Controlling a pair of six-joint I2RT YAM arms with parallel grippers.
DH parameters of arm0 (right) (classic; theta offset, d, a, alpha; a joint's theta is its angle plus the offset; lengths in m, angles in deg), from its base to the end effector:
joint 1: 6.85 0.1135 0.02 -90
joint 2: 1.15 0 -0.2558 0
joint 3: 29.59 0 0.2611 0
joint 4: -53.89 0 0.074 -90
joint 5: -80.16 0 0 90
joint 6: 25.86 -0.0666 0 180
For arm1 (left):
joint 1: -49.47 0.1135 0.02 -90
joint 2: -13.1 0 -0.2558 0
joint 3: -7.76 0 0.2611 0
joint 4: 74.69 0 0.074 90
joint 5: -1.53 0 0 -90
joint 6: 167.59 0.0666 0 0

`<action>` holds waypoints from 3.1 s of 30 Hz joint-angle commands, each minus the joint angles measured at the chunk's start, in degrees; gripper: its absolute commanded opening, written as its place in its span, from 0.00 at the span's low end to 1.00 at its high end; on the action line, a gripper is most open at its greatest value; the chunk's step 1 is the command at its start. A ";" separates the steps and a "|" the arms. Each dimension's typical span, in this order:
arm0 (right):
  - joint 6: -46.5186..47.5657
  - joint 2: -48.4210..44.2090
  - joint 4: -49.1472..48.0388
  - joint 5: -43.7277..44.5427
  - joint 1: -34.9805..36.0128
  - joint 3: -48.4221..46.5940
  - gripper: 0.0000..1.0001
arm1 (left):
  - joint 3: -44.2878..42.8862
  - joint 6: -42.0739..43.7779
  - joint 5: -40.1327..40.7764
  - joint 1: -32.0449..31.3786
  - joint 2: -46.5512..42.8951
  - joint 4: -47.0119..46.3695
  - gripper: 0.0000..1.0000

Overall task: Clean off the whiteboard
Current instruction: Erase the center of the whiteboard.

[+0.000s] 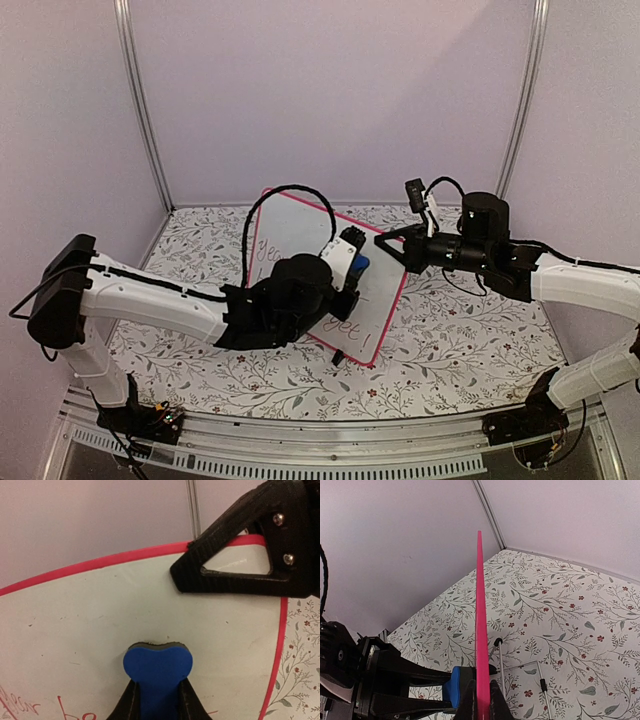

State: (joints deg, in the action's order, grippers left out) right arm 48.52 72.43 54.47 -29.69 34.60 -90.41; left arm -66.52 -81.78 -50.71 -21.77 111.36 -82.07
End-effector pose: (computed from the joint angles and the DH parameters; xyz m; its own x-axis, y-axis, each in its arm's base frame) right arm 0.2363 0.2389 0.2697 -0.4009 -0.0162 -0.9160 -0.7916 0.5095 0.3374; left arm 0.1726 -0.3814 0.2243 -0.1325 0.2106 -0.9685 0.5516 0.8275 0.1045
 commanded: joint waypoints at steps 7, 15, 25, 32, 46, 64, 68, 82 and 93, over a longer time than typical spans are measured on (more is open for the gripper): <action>2.49 0.98 8.52 -5.80 2.41 1.18 0.00 | 3.87 -2.23 2.26 4.27 -9.97 1.72 0.16; 0.11 0.36 12.59 -4.09 2.41 -1.61 0.00 | 14.08 -10.01 1.28 8.67 -23.17 11.51 0.16; 2.40 -1.69 19.49 -3.12 2.41 -4.99 0.00 | 26.92 -14.51 -5.50 15.70 -38.26 15.94 0.17; 5.03 -1.42 24.74 -7.86 2.35 -7.94 0.00 | 30.10 -13.66 -8.59 22.33 -40.36 13.97 0.18; 6.82 -0.37 30.87 -9.62 1.88 -15.95 0.00 | 35.83 -8.97 -15.40 24.74 -39.20 2.62 0.17; 9.14 2.34 34.42 -8.17 1.79 -18.01 0.00 | 34.09 -4.36 -22.44 31.09 -30.85 -6.69 0.17; 10.09 2.34 35.33 -7.91 1.54 -17.95 0.00 | 32.94 -4.08 -24.86 31.66 -30.20 -7.30 0.17; 10.61 1.53 35.07 -7.74 1.09 -16.45 0.00 | 29.95 -7.93 -27.97 34.56 -25.66 -6.31 0.16; 10.32 1.39 34.52 -8.27 0.92 -16.08 0.00 | 33.43 -11.15 -31.14 35.82 -24.78 -8.91 0.15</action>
State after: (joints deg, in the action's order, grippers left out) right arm 57.96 74.66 86.69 -36.10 35.33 -107.37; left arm -34.41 -91.27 -80.56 13.17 85.27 -89.35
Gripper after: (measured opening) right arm 0.038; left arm 0.193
